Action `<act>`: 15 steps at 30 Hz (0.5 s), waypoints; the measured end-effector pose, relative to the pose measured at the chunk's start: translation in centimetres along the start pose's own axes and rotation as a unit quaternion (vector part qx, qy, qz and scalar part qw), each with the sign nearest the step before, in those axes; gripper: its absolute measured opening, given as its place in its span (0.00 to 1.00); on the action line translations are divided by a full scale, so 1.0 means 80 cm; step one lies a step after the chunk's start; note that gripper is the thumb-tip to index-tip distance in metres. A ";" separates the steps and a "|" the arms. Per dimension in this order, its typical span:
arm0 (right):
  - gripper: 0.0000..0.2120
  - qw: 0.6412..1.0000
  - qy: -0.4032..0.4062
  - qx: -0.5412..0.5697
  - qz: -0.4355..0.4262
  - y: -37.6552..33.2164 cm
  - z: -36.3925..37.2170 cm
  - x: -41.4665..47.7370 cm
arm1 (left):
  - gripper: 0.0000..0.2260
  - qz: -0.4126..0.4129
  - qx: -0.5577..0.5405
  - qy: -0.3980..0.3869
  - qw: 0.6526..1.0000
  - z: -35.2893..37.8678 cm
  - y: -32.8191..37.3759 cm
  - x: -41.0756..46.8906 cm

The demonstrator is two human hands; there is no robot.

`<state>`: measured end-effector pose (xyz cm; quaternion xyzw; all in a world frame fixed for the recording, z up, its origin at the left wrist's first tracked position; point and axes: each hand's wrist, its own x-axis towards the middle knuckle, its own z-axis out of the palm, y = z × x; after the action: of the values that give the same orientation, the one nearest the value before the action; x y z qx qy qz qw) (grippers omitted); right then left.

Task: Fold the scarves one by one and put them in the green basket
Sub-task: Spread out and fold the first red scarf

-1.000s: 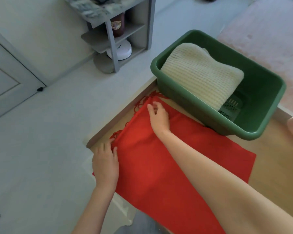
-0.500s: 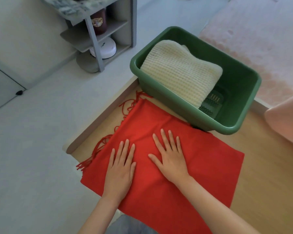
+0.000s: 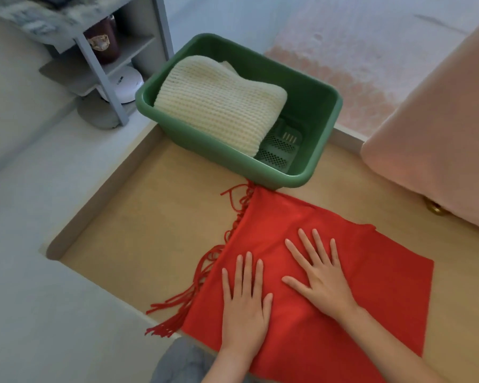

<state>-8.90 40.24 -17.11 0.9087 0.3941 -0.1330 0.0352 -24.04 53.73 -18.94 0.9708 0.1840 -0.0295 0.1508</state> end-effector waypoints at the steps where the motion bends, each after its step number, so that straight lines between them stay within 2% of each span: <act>1: 0.36 1.000 -0.005 -0.003 0.004 0.017 0.002 -0.012 | 0.29 0.003 -0.002 -0.002 1.000 0.006 0.019 -0.003; 5: 0.36 0.999 -0.024 -0.012 0.018 0.082 0.009 -0.061 | 0.29 0.021 -0.012 -0.022 0.999 0.025 0.093 -0.014; 11: 0.35 0.998 -0.040 0.032 0.032 0.151 0.015 -0.134 | 0.30 0.037 -0.022 -0.043 0.998 0.043 0.178 -0.039; 13: 0.33 0.995 -0.019 0.089 0.030 0.159 0.013 -0.144 | 0.29 0.037 -0.057 -0.022 0.997 0.039 0.191 -0.043; 15: 0.30 0.979 0.045 0.185 0.070 0.164 0.004 -0.136 | 0.27 0.028 -0.094 0.019 0.995 0.029 0.191 -0.030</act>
<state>-6.55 23.48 -15.05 0.9299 0.2991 -0.1602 -0.1418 -20.67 38.61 -16.58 0.9576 0.1611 0.0106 0.2387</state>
